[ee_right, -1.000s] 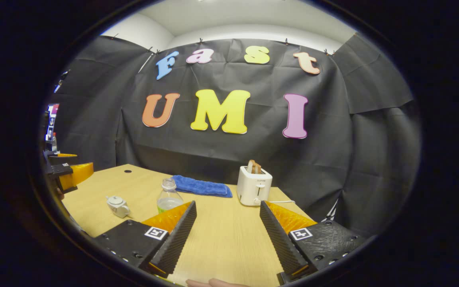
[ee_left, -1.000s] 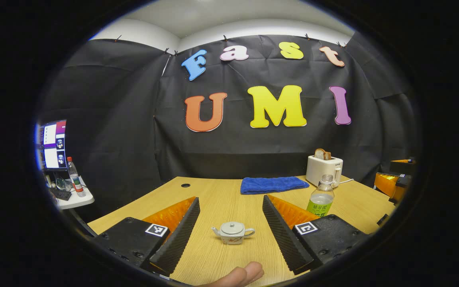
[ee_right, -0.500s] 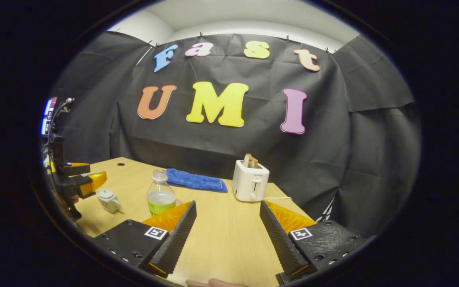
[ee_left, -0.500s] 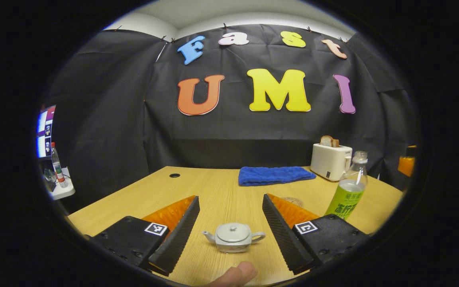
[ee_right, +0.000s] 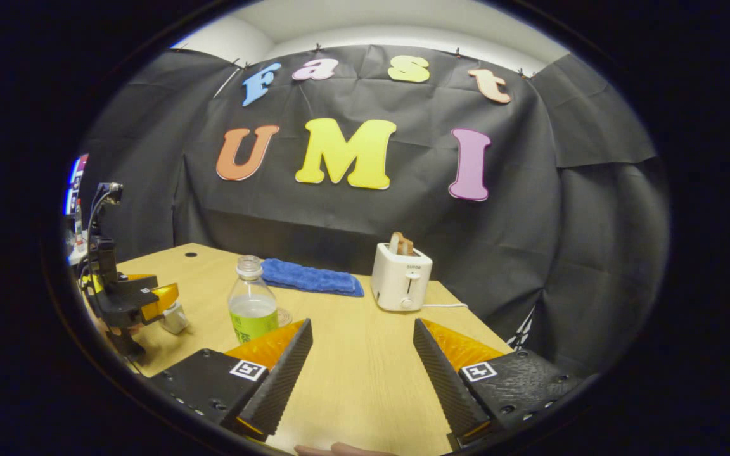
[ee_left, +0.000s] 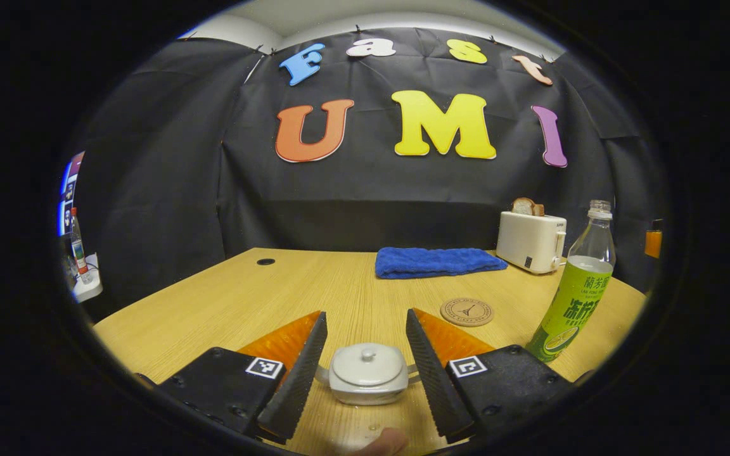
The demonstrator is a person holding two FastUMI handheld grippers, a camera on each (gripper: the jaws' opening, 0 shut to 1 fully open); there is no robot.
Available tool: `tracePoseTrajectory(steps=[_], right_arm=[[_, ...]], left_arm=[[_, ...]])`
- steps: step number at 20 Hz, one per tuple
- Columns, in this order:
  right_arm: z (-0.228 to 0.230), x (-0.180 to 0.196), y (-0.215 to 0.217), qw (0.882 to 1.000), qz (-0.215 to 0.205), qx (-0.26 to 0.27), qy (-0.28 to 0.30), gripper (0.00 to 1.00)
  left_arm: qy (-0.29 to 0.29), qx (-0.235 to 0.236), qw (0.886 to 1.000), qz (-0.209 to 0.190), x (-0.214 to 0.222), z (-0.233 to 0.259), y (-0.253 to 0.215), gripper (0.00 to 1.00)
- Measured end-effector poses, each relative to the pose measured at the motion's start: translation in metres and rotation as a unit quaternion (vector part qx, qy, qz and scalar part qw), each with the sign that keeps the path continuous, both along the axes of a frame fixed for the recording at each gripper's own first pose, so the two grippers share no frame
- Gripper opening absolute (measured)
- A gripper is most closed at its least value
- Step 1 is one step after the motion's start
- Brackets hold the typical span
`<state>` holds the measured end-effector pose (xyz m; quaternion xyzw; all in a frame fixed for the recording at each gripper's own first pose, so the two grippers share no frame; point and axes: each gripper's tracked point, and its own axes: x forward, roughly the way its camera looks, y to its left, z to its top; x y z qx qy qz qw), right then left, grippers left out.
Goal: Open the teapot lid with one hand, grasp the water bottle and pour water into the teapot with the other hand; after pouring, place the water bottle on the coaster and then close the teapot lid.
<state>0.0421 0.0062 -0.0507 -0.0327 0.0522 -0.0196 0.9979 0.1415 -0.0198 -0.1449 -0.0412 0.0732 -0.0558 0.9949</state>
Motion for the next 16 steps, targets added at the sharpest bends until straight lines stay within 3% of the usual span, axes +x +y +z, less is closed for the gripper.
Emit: tracePoseTrajectory(steps=[4, 7, 10, 13, 16], right_arm=[[-0.004, 0.0, 0.006, 1.0, 0.007, -0.006, 0.005, 0.98], [-0.003, -0.001, 0.008, 1.0, 0.009, -0.005, 0.005, 0.96], [-0.007, 0.001, 0.008, 1.0, 0.009, -0.004, 0.009, 0.96], [-0.008, 0.003, 0.012, 1.0, 0.012, -0.003, 0.012, 0.98], [-0.012, 0.004, 0.02, 1.0, 0.019, -0.001, 0.012, 0.96]], left_arm=[[0.034, 0.016, 0.999, -0.006, 0.001, -0.017, -0.003, 0.52], [0.031, 0.018, 0.999, 0.002, 0.001, -0.015, 0.001, 0.41], [0.033, 0.022, 0.999, 0.012, 0.003, -0.016, 0.007, 0.2], [0.036, 0.024, 0.999, 0.01, 0.001, -0.015, 0.004, 0.08], [0.043, 0.026, 0.999, 0.011, -0.003, -0.012, 0.006, 0.04]])
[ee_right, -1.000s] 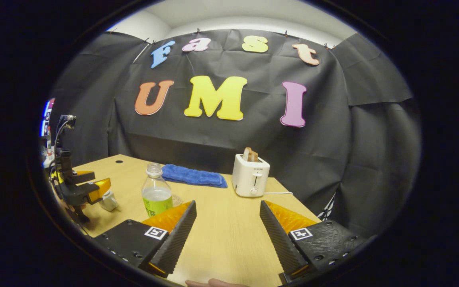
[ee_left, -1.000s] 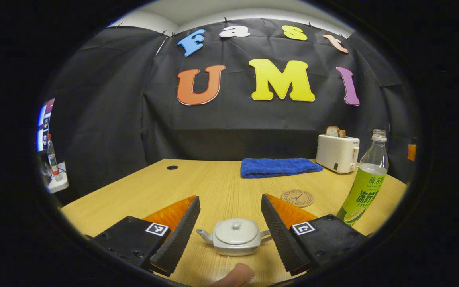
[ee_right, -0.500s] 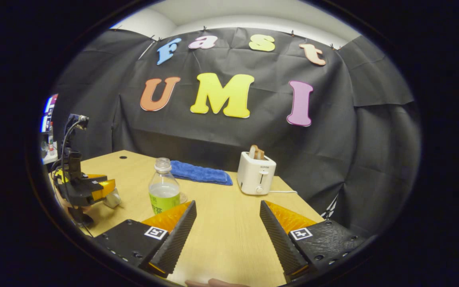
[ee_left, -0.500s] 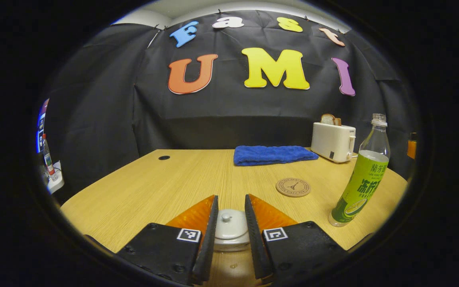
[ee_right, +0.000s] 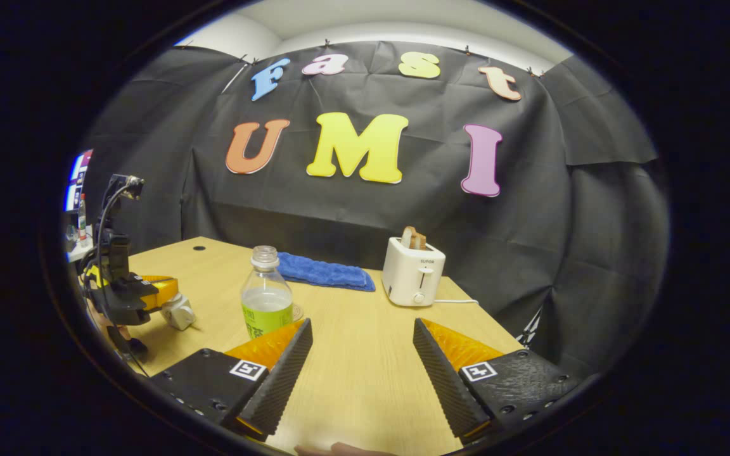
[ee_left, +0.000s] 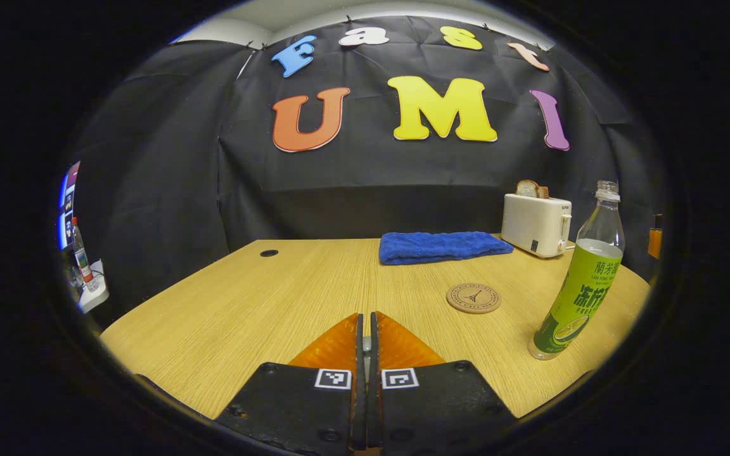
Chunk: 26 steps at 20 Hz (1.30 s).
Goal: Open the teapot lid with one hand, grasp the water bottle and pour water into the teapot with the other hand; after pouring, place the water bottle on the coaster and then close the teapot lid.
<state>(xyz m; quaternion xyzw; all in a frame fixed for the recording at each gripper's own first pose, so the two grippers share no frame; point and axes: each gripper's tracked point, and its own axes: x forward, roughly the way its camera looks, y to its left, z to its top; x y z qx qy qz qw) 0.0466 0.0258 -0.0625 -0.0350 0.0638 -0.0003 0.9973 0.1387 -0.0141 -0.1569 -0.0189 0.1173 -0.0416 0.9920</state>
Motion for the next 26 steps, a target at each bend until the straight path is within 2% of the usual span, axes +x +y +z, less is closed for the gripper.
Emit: tracePoseTrajectory(steps=[2, 4, 7, 10, 12, 15, 17, 18, 20, 22, 23, 24, 26], right_arm=[[-0.003, 0.0, 0.012, 1.0, 0.015, 0.009, 0.001, 0.96], [-0.01, 0.003, 0.023, 1.0, 0.025, 0.007, 0.007, 0.98], [-0.022, 0.005, 0.045, 0.999, 0.043, 0.003, 0.015, 0.96], [-0.036, 0.002, 0.075, 0.997, 0.08, 0.003, 0.02, 0.93], [-0.042, 0.0, 0.09, 0.995, 0.097, 0.02, 0.019, 0.96], [-0.049, 0.006, 0.093, 0.994, 0.092, 0.059, 0.019, 0.93], [-0.052, 0.017, 0.093, 0.992, 0.083, 0.093, 0.025, 0.98], [-0.05, 0.022, 0.095, 0.991, 0.086, 0.102, 0.027, 0.95], [-0.042, 0.03, 0.102, 0.991, 0.105, 0.086, 0.011, 0.92], [-0.047, 0.04, 0.098, 0.994, 0.091, 0.066, 0.006, 0.95], [-0.05, 0.046, 0.1, 0.994, 0.091, 0.063, 0.01, 0.91], [-0.055, 0.05, 0.105, 0.993, 0.093, 0.064, 0.015, 0.95], [-0.062, 0.057, 0.112, 0.992, 0.098, 0.071, 0.031, 0.92]], left_arm=[[0.0, -0.008, 1.0, 0.005, -0.005, 0.009, 0.005, 0.03], [-0.027, -0.01, 1.0, 0.001, -0.012, 0.031, 0.006, 0.03], [-0.053, -0.017, 0.998, -0.002, -0.024, 0.059, 0.012, 0.03], [-0.062, -0.035, 0.997, -0.008, -0.045, 0.086, 0.018, 0.03], [-0.07, -0.034, 0.997, -0.006, -0.058, 0.101, 0.027, 0.03], [-0.082, -0.044, 0.996, -0.016, -0.076, 0.122, 0.032, 0.03], [-0.088, -0.052, 0.994, -0.024, -0.086, 0.131, 0.034, 0.03], [-0.089, -0.055, 0.994, -0.027, -0.089, 0.134, 0.035, 0.03], [-0.088, -0.064, 0.993, -0.035, -0.095, 0.137, 0.034, 0.03], [-0.086, -0.066, 0.993, -0.041, -0.098, 0.137, 0.033, 0.03], [-0.084, -0.065, 0.993, -0.044, -0.099, 0.137, 0.033, 0.03], [-0.084, -0.064, 0.993, -0.046, -0.1, 0.137, 0.033, 0.03], [-0.086, -0.064, 0.993, -0.049, -0.101, 0.139, 0.034, 0.03]])
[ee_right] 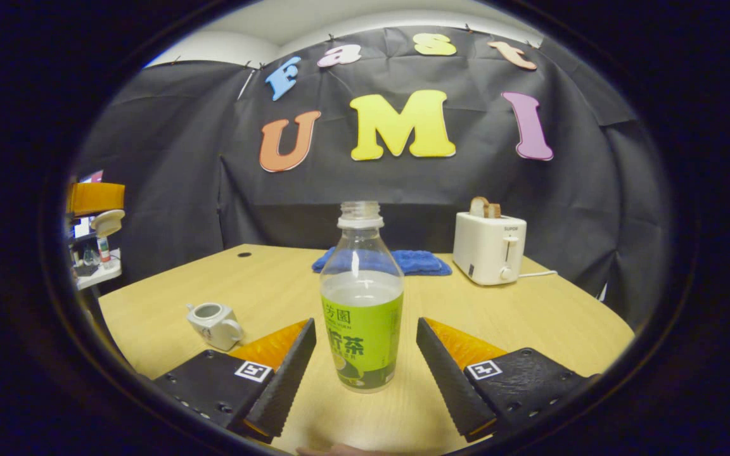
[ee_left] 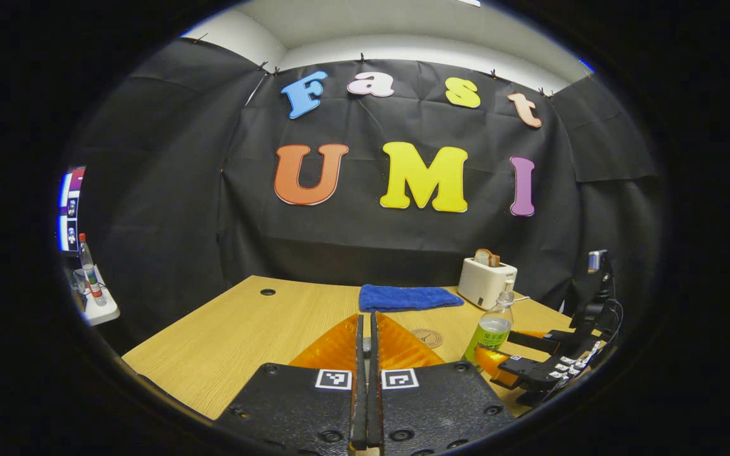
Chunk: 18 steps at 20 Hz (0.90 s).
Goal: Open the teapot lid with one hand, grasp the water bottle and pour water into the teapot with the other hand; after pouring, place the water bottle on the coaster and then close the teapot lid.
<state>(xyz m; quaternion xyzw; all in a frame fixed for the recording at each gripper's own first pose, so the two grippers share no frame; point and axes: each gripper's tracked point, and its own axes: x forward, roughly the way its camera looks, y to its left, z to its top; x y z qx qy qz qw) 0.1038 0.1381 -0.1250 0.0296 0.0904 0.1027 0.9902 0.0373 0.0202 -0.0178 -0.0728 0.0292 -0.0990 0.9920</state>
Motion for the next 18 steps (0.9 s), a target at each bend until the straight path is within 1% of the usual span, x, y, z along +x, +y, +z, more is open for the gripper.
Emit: tracePoseTrajectory(steps=[1, 4, 5, 6, 7, 8, 11, 13, 15, 18], right_arm=[[-0.002, 0.004, 0.001, 1.0, 0.0, -0.002, 0.003, 0.95], [-0.006, 0.012, 0.006, 1.0, 0.008, 0.002, 0.001, 0.95], [-0.008, 0.014, 0.004, 1.0, 0.005, -0.001, 0.001, 0.92], [-0.008, 0.015, 0.004, 1.0, 0.002, -0.006, 0.0, 0.79], [-0.007, 0.016, 0.004, 1.0, 0.004, -0.007, 0.0, 0.72], [-0.008, 0.015, 0.007, 1.0, 0.006, -0.008, 0.0, 0.75], [-0.001, 0.008, 0.012, 1.0, 0.011, -0.022, -0.004, 0.73], [0.009, 0.006, 0.012, 0.999, 0.004, -0.05, -0.013, 0.72], [0.018, 0.005, 0.012, 0.995, -0.01, -0.094, -0.019, 0.72], [0.024, 0.008, 0.017, 0.985, -0.02, -0.17, -0.024, 0.72]], left_arm=[[0.001, 0.001, 1.0, 0.0, 0.0, -0.001, 0.001, 0.03], [-0.003, 0.004, 1.0, 0.0, 0.0, -0.001, 0.005, 0.03], [-0.004, 0.002, 1.0, -0.003, -0.001, 0.0, 0.004, 0.03], [-0.004, 0.0, 1.0, -0.004, -0.001, 0.0, 0.005, 0.03], [-0.003, 0.0, 1.0, -0.004, 0.0, -0.001, 0.006, 0.03], [-0.001, 0.001, 1.0, -0.005, -0.001, -0.001, 0.007, 0.03], [-0.004, 0.008, 1.0, -0.005, -0.003, 0.001, 0.013, 0.03], [-0.007, 0.007, 1.0, -0.007, -0.005, 0.002, 0.016, 0.03], [-0.007, 0.007, 1.0, -0.007, -0.007, 0.001, 0.02, 0.03], [-0.001, 0.011, 1.0, -0.005, -0.006, -0.003, 0.029, 0.03]])
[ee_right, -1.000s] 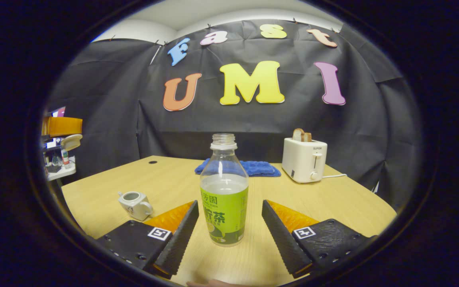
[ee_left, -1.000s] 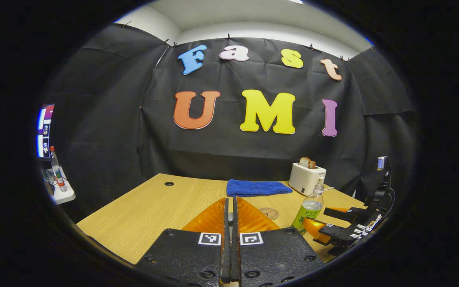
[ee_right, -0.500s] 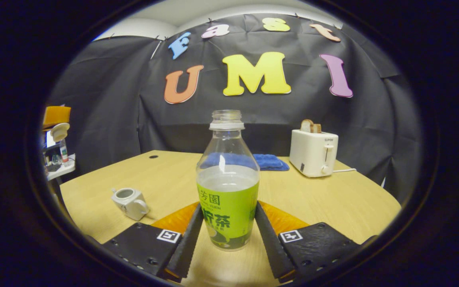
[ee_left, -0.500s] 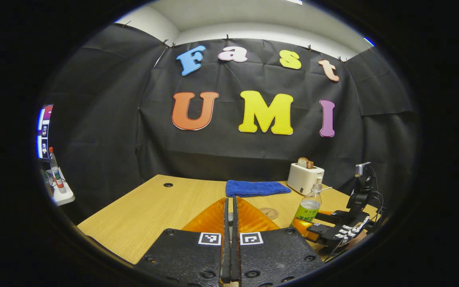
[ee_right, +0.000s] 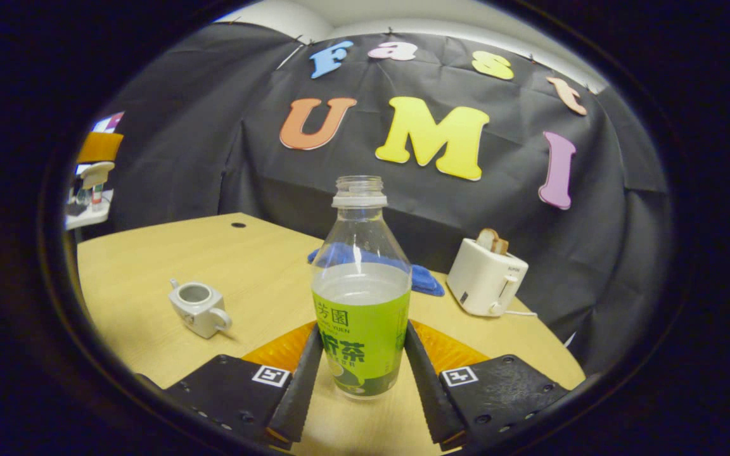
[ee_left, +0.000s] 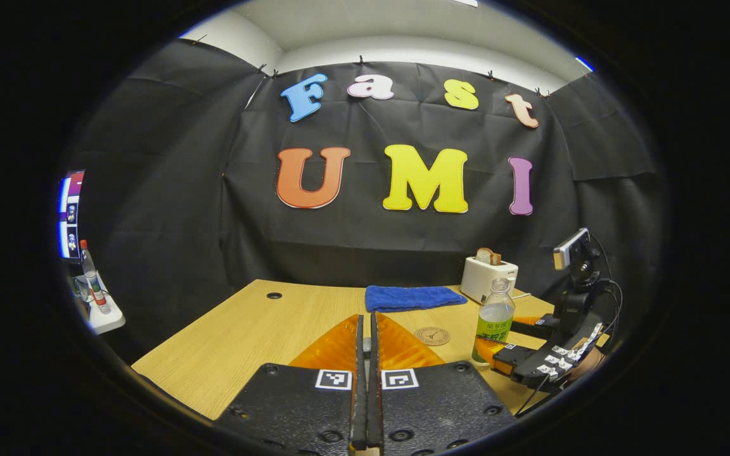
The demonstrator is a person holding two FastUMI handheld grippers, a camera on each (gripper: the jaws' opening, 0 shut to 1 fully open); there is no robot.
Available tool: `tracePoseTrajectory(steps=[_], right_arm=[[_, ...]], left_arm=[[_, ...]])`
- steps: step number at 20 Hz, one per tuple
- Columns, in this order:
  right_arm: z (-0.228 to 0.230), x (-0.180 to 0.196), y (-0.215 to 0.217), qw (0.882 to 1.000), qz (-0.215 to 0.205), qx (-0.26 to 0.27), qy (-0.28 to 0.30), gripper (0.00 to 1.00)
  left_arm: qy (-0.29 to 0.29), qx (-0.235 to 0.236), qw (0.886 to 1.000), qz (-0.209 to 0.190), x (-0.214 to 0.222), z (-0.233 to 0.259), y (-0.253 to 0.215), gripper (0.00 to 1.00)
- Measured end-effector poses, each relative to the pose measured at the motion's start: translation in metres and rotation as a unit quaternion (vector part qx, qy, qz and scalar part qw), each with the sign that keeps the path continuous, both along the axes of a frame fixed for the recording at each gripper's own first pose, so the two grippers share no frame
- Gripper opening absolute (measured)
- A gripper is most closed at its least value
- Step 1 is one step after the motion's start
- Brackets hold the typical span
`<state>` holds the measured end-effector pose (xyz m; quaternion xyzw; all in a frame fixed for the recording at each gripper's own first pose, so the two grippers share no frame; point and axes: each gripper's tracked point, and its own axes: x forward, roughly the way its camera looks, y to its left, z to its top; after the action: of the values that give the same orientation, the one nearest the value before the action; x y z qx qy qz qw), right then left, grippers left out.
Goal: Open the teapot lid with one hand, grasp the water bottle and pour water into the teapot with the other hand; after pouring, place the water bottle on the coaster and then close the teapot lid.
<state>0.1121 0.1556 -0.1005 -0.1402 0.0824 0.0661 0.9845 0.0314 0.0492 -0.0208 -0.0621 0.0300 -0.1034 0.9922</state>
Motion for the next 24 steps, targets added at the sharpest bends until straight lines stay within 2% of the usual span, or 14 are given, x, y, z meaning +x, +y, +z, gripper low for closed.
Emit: tracePoseTrajectory(steps=[5, 8, 10, 15, 21, 24], right_arm=[[-0.006, 0.003, 0.02, 0.991, 0.007, -0.133, -0.006, 0.72], [-0.017, 0.005, 0.03, 0.979, 0.018, -0.203, -0.007, 0.72], [-0.02, 0.007, 0.036, 0.967, 0.017, -0.255, -0.019, 0.72], [-0.024, 0.017, 0.045, 0.912, 0.018, -0.407, -0.059, 0.72], [-0.012, 0.016, 0.057, 0.858, 0.015, -0.501, -0.11, 0.72], [-0.002, 0.01, 0.066, 0.82, 0.004, -0.554, -0.144, 0.72]], left_arm=[[-0.009, -0.008, 1.0, 0.003, -0.005, 0.004, 0.015, 0.03], [-0.011, -0.013, 1.0, 0.009, -0.006, 0.007, 0.024, 0.03], [-0.011, -0.015, 1.0, 0.006, -0.007, 0.006, 0.024, 0.03], [-0.015, -0.014, 1.0, 0.013, -0.007, 0.006, 0.039, 0.03], [-0.013, -0.028, 0.999, 0.026, -0.007, 0.004, 0.056, 0.02], [-0.012, -0.029, 0.999, 0.021, -0.007, 0.003, 0.054, 0.03]])
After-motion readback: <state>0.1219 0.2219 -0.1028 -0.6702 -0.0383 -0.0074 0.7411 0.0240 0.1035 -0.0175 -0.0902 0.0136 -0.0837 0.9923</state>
